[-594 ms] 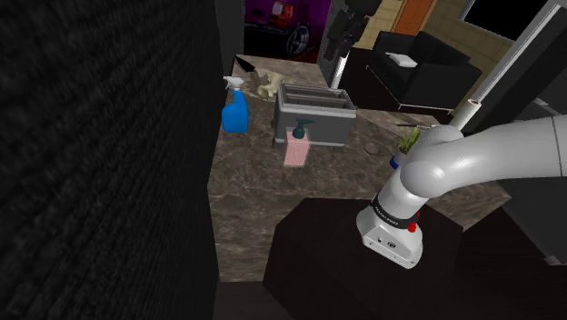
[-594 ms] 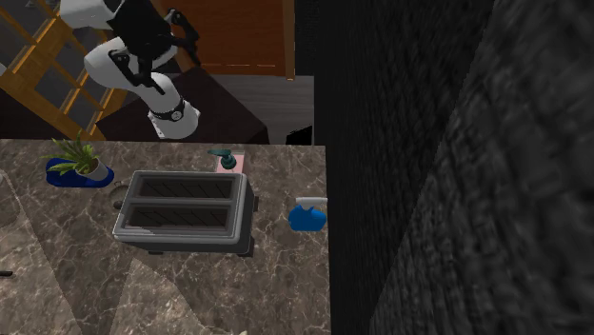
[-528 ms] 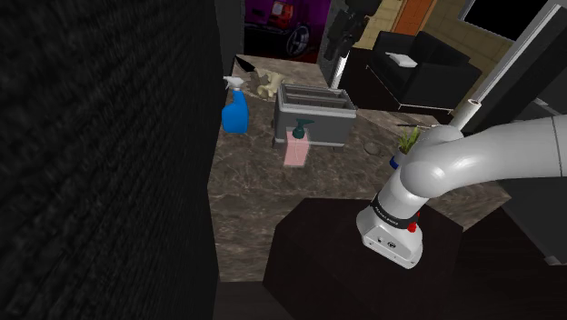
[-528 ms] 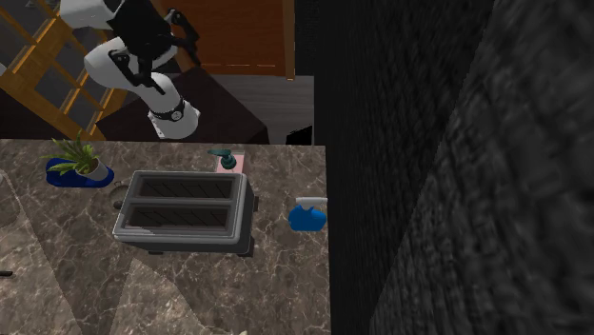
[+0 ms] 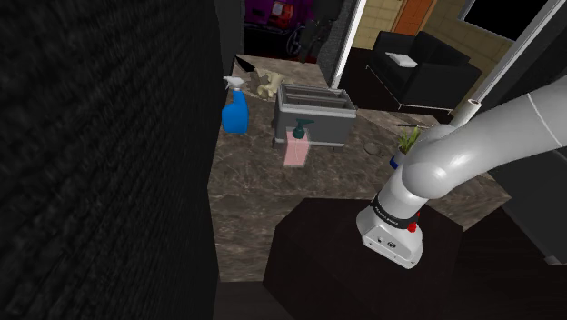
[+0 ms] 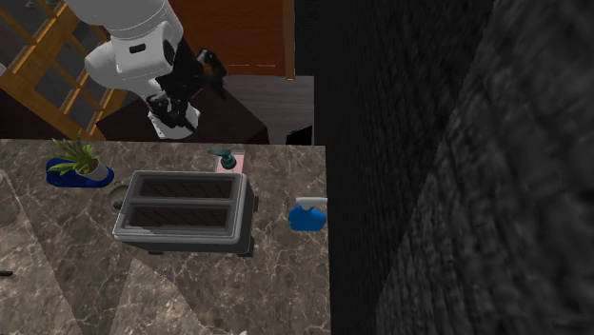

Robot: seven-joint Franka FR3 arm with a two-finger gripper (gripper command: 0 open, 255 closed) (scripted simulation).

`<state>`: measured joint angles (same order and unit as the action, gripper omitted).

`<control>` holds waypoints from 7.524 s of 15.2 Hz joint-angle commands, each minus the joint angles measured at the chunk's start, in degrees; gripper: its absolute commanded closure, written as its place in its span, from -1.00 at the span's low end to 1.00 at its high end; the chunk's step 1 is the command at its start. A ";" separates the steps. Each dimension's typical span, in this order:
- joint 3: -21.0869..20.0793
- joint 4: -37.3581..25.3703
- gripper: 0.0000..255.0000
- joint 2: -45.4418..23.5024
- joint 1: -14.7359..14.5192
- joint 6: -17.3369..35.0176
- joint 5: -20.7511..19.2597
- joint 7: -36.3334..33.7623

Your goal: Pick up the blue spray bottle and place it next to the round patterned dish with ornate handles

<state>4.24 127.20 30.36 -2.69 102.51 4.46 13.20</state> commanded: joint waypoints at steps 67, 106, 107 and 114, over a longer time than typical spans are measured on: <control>-0.68 -40.74 1.00 -43.54 -3.08 -3.38 -3.72 21.94; 24.19 -48.48 1.00 -26.43 17.80 -27.51 -6.80 68.20; 25.22 -50.41 1.00 -27.50 18.59 -28.47 -6.34 69.95; 26.05 -46.24 1.00 -26.31 19.43 -25.28 -6.97 71.63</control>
<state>30.43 79.70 3.58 16.83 76.35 -2.28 85.02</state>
